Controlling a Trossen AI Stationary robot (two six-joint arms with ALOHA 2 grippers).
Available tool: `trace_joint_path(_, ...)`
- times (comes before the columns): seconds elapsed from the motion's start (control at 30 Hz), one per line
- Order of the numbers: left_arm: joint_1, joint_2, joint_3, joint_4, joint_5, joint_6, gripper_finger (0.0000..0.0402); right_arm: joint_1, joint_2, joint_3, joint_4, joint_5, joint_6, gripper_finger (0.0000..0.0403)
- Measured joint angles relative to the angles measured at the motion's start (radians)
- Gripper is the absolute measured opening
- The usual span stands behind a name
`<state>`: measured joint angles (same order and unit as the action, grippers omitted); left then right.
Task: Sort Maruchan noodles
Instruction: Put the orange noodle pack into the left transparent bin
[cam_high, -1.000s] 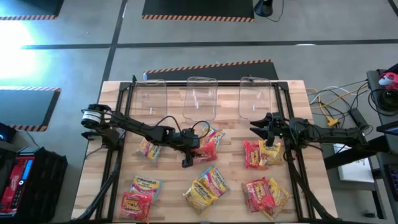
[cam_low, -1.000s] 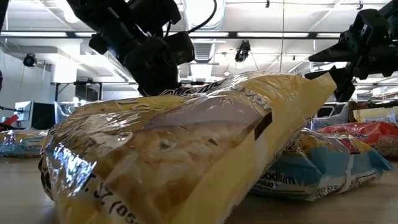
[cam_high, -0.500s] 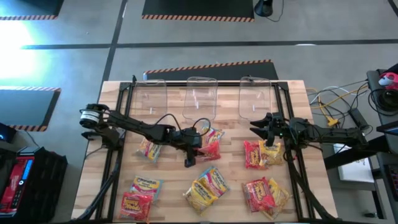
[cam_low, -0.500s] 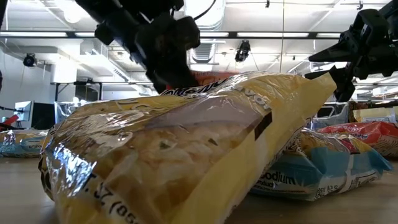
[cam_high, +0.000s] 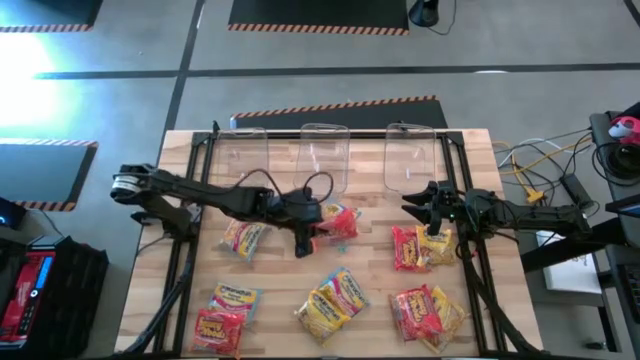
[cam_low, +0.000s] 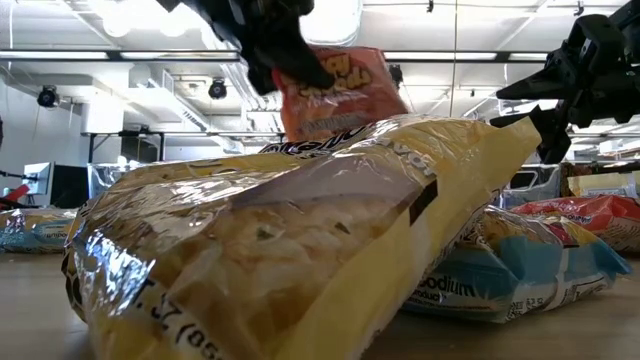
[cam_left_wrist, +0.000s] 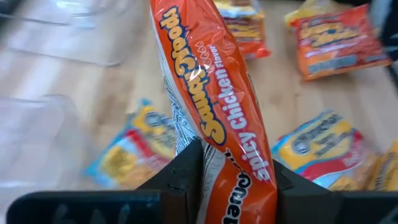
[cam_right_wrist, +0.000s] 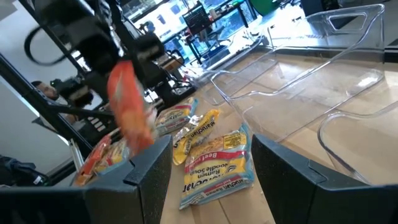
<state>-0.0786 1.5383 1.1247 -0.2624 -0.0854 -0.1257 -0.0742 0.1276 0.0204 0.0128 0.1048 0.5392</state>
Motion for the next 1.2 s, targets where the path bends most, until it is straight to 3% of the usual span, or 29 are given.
trace_joint_path(0.37, 0.218, -0.169, 0.088, -0.306, -0.01, 0.253, 0.0075, 0.0, 0.0, 0.0, 0.0, 0.0, 0.0, 0.0208)
trace_joint_path(0.7, 0.497, -0.325, 0.005, -0.418, -0.007, 0.404, 0.0075, 0.0, 0.0, 0.0, 0.0, 0.0, 0.0, 0.0208)
trace_joint_path(0.97, 0.685, -0.35, -0.057, -0.507, -0.011, 0.535, 0.0075, 0.0, 0.0, 0.0, 0.0, 0.0, 0.0, 0.0208)
trace_joint_path(1.2, 0.818, -0.327, -0.058, -0.501, -0.012, 0.53, 0.0075, 0.0, 0.0, 0.0, 0.0, 0.0, 0.0, 0.0208)
